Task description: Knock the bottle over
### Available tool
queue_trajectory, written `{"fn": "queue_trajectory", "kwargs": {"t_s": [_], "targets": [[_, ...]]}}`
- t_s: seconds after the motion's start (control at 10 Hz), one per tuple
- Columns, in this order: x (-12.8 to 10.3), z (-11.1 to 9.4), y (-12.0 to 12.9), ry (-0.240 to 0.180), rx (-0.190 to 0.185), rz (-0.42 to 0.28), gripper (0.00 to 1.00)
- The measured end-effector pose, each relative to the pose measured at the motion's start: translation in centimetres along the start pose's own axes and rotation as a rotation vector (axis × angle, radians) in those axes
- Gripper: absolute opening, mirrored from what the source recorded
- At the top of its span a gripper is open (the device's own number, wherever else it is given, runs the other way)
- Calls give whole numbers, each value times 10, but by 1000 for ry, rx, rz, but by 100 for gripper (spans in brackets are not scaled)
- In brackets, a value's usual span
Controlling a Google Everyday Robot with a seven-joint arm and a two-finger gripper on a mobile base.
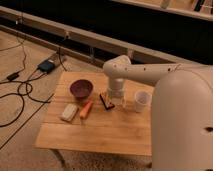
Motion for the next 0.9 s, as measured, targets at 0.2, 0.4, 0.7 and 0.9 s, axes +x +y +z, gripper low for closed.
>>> {"fn": "queue_trajectory", "kwargs": {"t_s": [0.2, 0.4, 0.7, 0.9], "targets": [[9, -10, -8, 14, 29, -13, 65], [20, -30, -6, 19, 50, -35, 65], [24, -42, 3, 14, 54, -54, 65], [24, -41, 3, 14, 54, -55, 65]]}}
